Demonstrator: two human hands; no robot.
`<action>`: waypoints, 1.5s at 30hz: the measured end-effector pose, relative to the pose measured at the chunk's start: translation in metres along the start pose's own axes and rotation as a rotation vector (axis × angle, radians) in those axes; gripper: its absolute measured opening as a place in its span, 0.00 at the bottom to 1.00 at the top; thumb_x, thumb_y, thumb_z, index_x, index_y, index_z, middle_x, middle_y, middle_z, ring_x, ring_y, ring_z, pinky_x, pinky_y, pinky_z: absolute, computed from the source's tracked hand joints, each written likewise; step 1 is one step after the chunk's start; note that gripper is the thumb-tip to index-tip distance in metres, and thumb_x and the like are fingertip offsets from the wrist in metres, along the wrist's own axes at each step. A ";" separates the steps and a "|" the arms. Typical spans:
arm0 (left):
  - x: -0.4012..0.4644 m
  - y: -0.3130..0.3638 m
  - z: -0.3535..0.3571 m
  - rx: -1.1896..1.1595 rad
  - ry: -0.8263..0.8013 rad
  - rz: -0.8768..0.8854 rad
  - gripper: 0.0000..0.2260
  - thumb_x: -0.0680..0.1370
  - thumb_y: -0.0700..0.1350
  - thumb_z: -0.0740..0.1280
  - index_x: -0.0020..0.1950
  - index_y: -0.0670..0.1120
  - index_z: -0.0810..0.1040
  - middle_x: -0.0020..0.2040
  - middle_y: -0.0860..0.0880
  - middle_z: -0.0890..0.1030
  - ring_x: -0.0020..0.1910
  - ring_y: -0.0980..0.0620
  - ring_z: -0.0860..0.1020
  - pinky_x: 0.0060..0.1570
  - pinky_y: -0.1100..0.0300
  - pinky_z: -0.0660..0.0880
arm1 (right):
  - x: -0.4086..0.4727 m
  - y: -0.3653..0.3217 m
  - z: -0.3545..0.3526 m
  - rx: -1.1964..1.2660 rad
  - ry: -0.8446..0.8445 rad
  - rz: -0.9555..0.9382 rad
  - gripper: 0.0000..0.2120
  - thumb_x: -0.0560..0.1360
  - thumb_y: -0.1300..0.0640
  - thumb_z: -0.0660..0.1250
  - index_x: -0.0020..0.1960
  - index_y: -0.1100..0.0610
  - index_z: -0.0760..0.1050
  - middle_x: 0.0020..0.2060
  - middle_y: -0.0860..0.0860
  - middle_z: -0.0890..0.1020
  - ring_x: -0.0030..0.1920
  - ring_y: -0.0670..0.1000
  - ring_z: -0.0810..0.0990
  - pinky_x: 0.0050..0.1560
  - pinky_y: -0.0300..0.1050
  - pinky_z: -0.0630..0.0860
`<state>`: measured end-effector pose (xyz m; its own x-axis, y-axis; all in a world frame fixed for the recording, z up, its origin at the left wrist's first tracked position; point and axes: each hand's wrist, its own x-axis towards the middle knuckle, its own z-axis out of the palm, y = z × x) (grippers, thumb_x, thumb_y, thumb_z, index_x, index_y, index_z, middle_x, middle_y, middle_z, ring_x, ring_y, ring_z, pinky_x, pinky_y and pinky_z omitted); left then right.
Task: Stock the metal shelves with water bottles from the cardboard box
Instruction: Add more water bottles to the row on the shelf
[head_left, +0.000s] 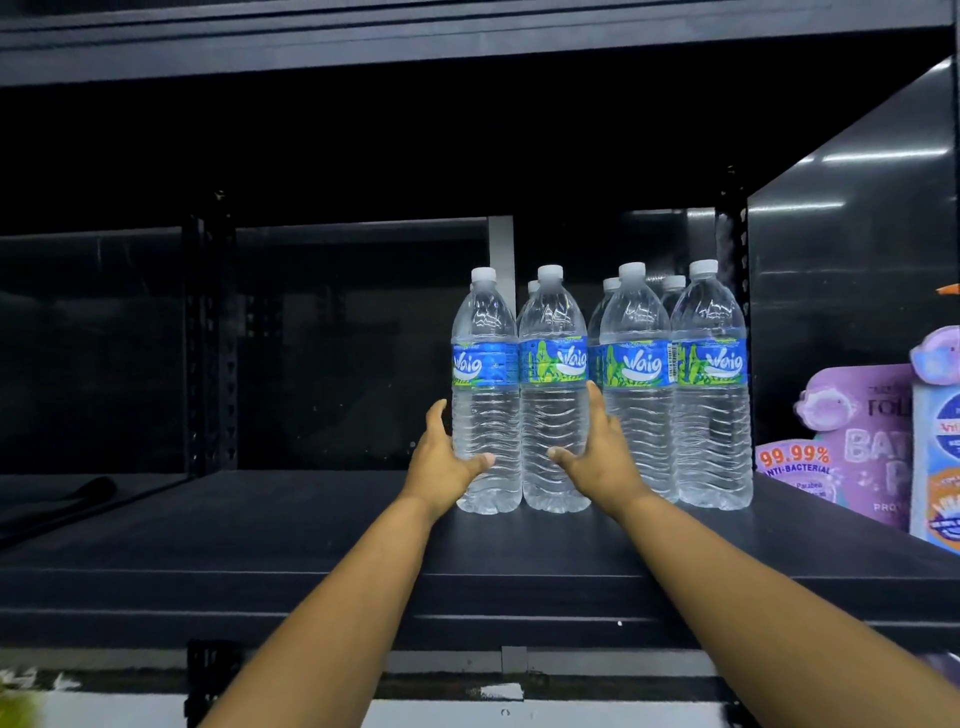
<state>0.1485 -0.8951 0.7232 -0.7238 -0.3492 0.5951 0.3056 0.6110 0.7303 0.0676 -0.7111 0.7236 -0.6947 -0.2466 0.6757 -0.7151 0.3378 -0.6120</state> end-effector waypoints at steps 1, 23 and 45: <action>0.001 -0.001 0.000 -0.011 -0.005 -0.011 0.43 0.73 0.43 0.75 0.78 0.50 0.50 0.62 0.46 0.75 0.56 0.53 0.75 0.53 0.63 0.69 | 0.000 0.001 0.000 0.002 -0.001 0.001 0.47 0.74 0.57 0.72 0.79 0.49 0.41 0.76 0.57 0.55 0.75 0.57 0.57 0.71 0.48 0.59; 0.003 -0.004 0.006 -0.084 -0.084 0.020 0.41 0.74 0.41 0.69 0.78 0.60 0.48 0.60 0.57 0.76 0.60 0.52 0.76 0.60 0.57 0.71 | -0.003 -0.003 0.003 -0.015 -0.018 -0.037 0.47 0.75 0.59 0.69 0.78 0.50 0.37 0.76 0.56 0.56 0.73 0.56 0.61 0.66 0.42 0.60; 0.001 -0.008 0.002 0.032 -0.052 0.101 0.44 0.72 0.37 0.73 0.78 0.58 0.50 0.60 0.54 0.78 0.58 0.53 0.79 0.62 0.53 0.74 | -0.004 -0.001 -0.001 -0.034 -0.005 -0.040 0.50 0.72 0.59 0.73 0.78 0.45 0.40 0.72 0.55 0.58 0.68 0.56 0.67 0.61 0.40 0.63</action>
<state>0.1444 -0.8991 0.7170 -0.7218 -0.2478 0.6462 0.3590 0.6642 0.6557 0.0710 -0.7101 0.7220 -0.6662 -0.2650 0.6972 -0.7392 0.3586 -0.5701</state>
